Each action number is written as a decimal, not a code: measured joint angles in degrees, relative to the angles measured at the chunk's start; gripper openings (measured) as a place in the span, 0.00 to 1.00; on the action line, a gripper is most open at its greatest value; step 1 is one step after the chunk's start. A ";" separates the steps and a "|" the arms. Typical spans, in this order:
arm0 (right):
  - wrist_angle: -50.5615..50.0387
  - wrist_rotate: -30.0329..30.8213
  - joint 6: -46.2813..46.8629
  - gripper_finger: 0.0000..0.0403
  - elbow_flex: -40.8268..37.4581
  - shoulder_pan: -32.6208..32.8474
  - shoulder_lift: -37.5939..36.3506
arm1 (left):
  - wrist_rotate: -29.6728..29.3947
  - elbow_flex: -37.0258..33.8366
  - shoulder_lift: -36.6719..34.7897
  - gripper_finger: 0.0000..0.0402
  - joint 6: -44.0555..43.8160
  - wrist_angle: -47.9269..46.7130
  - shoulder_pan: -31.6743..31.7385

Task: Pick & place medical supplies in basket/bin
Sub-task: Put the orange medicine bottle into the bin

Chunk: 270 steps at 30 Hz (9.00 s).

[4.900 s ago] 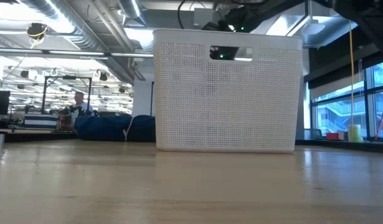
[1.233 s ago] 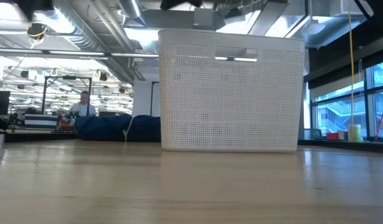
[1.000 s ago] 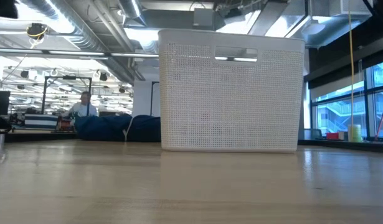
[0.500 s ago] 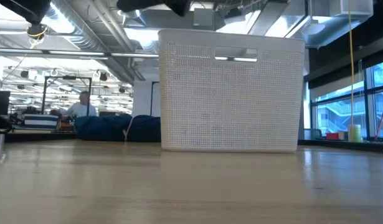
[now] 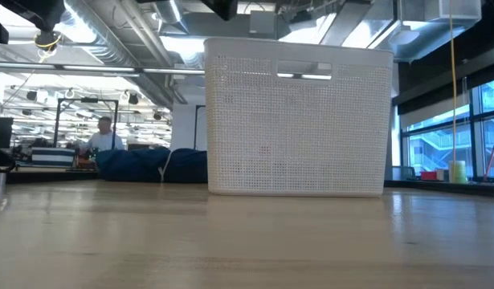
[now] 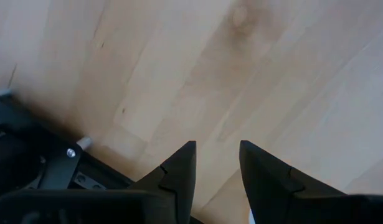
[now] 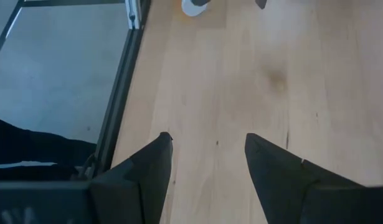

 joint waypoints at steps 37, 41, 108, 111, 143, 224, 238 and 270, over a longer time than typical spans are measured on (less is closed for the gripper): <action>-4.42 -0.11 -2.99 0.51 0.00 -1.03 -0.08 | 25.12 0.04 0.11 0.78 -24.55 11.85 -8.79; -4.42 -0.13 -4.19 0.51 0.00 -1.03 -0.08 | 24.32 0.04 0.11 0.78 -27.23 14.00 -8.75; -13.77 -0.01 -7.58 0.51 1.69 -1.01 -1.68 | 13.22 1.25 9.43 0.45 -18.79 16.56 -10.63; -14.55 1.50 -13.35 0.51 2.55 -0.99 -2.47 | 7.90 1.44 4.60 0.45 -16.67 19.35 -8.63; -14.70 -3.62 -26.93 0.51 21.77 -1.14 -6.07 | 15.69 1.49 -14.10 0.45 55.35 54.76 18.77; -34.87 33.85 13.71 0.51 18.25 2.38 -17.17 | 14.23 1.49 -29.86 0.45 83.63 66.16 37.80; -19.08 33.86 7.38 0.51 1.26 -3.34 -23.13 | 14.05 1.49 -32.86 0.45 80.78 61.44 37.77; 8.28 18.71 -8.72 0.94 0.68 -7.97 -20.93 | 11.27 1.46 -32.11 0.45 82.32 62.77 37.78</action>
